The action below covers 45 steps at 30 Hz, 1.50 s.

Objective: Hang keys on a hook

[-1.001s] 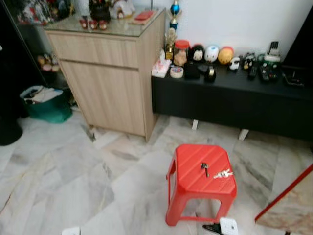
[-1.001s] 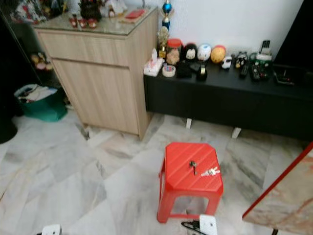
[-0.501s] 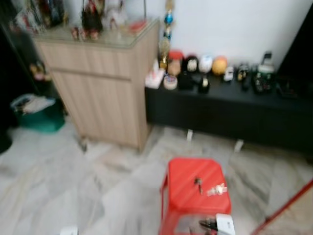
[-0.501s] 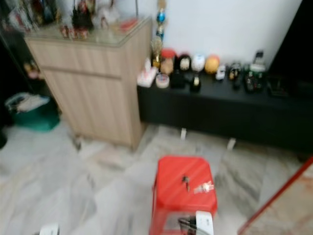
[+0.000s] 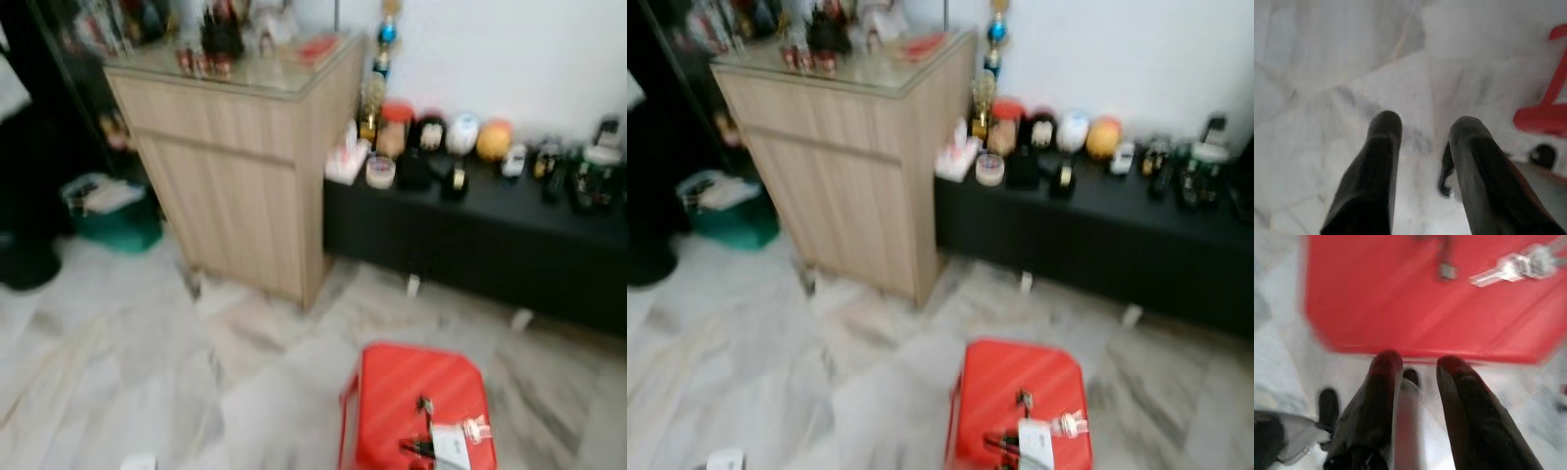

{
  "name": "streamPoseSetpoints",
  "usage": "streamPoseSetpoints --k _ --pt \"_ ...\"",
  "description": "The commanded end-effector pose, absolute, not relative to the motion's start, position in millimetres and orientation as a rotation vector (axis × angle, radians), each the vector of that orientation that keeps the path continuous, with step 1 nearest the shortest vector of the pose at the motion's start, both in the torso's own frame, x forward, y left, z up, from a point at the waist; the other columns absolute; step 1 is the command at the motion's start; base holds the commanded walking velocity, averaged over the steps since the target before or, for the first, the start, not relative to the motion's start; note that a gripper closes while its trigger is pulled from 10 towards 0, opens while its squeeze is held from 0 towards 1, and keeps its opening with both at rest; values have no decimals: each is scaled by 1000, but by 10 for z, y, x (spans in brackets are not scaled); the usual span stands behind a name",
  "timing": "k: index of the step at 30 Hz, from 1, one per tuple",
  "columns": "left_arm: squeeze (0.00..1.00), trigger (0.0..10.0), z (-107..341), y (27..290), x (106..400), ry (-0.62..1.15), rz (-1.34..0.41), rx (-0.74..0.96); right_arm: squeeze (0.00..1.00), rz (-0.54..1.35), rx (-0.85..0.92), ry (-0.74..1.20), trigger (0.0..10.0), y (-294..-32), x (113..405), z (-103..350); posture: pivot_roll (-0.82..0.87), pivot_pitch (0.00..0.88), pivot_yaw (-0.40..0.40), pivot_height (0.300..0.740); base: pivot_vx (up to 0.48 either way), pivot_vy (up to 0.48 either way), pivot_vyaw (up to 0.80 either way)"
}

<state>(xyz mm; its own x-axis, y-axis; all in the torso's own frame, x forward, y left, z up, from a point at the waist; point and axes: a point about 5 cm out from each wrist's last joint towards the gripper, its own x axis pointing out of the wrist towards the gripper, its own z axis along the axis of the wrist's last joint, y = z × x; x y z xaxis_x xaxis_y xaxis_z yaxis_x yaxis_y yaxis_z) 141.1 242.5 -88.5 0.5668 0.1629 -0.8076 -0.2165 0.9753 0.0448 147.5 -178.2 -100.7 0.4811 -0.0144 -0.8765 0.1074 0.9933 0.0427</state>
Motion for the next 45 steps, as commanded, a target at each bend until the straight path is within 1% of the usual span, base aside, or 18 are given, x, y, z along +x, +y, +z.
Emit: streamPoseSetpoints --k 1,4,10,15,27,30,33,38,39,42,45 --pt "0 10000 -875 2491 1389 948 223 -32 0 -82 105 1054 10000 -1770 1519 -992 51 0 -3 740 292 0 0" --pt "0 10000 -874 2492 1390 948 222 -29 0 -87 108 1051 10000 -1772 1521 -990 52 0 -4 740 277 0 0" --pt "0 10000 -874 2490 1390 949 219 -28 0 -132 105 1035 10000 -1793 1523 -986 52 0 -4 740 0 0 0" --pt "0 10000 -874 2488 1391 945 217 -34 0 -177 147 1002 10000 -1801 1532 -977 49 0 -1 740 0 0 0" --pt "0 10000 -872 2483 1396 942 213 -34 0 -255 176 943 10000 -1831 1553 -953 45 0 -2 740 0 0 0" --pt "0 10000 -872 2483 1397 943 213 -33 0 -258 174 941 10000 -1832 1554 -952 44 0 -2 740 0 0 0" --pt "0 10000 -872 2486 1395 943 212 -30 0 -242 130 915 10000 -1841 1579 -933 39 0 -1 740 0 0 0" --pt "0 10000 -871 2493 1387 939 216 -26 0 -224 107 873 10000 -1842 1607 -909 39 0 -3 714 0 0 0" --pt "0 10000 -871 2493 1387 939 216 -26 0 -224 107 873 10000 -1842 1607 -909 39 0 -3 714 0 0 0" --pt "0 10000 -872 2495 1380 940 215 -23 0 -204 99 863 10000 -1835 1614 -903 30 0 0 692 0 0 0" --pt "0 10000 -873 2494 1380 940 214 -22 0 -205 100 864 10000 -1835 1612 -904 30 0 0 688 0 0 0"
